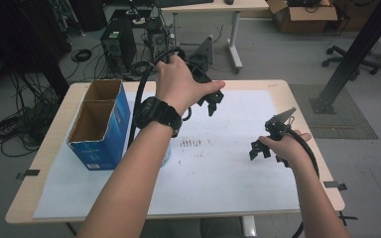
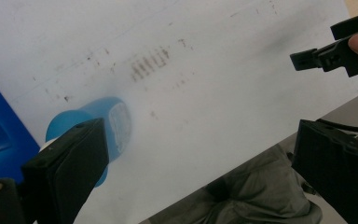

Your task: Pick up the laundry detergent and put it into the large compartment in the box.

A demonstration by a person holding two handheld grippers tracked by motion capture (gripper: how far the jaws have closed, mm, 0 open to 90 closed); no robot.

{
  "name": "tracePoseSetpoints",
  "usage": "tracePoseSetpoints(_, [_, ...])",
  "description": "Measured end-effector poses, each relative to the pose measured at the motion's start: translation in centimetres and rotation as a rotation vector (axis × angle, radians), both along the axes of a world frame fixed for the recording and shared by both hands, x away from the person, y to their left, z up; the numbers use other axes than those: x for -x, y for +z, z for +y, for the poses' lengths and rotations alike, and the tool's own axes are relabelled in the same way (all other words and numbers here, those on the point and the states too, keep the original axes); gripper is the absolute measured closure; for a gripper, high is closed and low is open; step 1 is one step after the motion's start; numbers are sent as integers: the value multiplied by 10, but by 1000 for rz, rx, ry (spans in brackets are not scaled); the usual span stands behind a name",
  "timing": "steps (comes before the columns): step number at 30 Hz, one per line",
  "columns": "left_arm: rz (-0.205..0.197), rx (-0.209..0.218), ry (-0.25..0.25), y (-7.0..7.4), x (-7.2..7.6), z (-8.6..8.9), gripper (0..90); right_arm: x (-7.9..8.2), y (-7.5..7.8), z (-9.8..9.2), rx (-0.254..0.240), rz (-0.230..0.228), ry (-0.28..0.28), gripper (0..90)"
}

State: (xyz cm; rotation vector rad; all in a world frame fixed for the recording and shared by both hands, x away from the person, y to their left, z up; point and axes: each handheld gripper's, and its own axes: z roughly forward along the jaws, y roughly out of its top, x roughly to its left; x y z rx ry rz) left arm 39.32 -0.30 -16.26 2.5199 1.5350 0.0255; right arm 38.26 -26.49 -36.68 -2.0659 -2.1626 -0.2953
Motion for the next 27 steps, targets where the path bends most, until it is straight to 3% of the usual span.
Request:
tracePoseSetpoints(18, [-7,-12,-4,2,-1,6,42,3,5,3,29,-21,26,39])
tracePoseSetpoints(27, [-7,-28,27,3,-5,28,42,3,11,4,25,-36,31,38])
